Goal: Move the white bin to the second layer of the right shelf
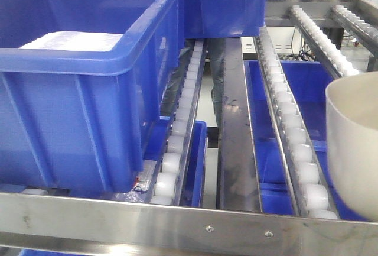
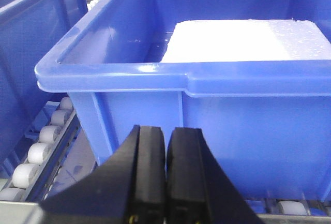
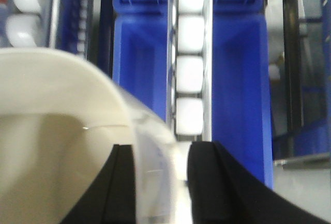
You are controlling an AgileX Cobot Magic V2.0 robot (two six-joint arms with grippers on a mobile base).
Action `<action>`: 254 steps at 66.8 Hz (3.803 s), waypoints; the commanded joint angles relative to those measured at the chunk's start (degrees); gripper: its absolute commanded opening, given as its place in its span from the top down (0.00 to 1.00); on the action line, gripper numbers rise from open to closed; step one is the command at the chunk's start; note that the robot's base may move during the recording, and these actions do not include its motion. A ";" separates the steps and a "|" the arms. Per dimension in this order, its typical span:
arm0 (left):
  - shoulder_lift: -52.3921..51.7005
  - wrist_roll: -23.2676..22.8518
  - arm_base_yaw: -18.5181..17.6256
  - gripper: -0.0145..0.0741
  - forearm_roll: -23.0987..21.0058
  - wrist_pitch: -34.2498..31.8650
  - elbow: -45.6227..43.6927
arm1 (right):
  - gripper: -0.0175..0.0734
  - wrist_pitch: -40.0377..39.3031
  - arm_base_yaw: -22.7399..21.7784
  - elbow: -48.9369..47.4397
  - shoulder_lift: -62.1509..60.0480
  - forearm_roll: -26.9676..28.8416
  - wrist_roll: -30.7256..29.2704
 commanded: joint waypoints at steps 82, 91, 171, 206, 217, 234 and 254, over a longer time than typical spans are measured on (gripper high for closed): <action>-0.92 -0.30 -0.32 0.74 0.00 -4.67 2.11 | 0.75 -17.48 0.10 10.92 -36.65 2.07 -12.21; -0.92 -0.30 -0.32 0.74 0.00 -4.67 2.11 | 0.75 -17.02 0.10 10.92 -36.72 2.07 -12.21; -0.92 -0.30 -0.32 0.74 0.00 -4.67 2.11 | 0.75 -15.04 0.10 31.31 -63.84 2.02 -11.36; -0.92 -0.30 -0.32 0.74 0.00 -4.67 2.11 | 0.75 -14.28 0.25 31.31 -65.36 1.63 -5.35; -0.92 -0.30 -0.32 0.74 0.00 -4.67 2.11 | 0.75 -14.21 0.25 31.31 -65.36 1.63 -5.40; -0.92 -0.30 -0.32 0.74 0.00 -4.67 2.11 | 0.75 -14.07 0.25 31.31 -65.36 1.63 -5.40; -0.92 -0.30 -0.32 0.74 0.00 -4.67 2.11 | 0.75 -14.07 0.25 31.31 -65.36 1.63 -5.40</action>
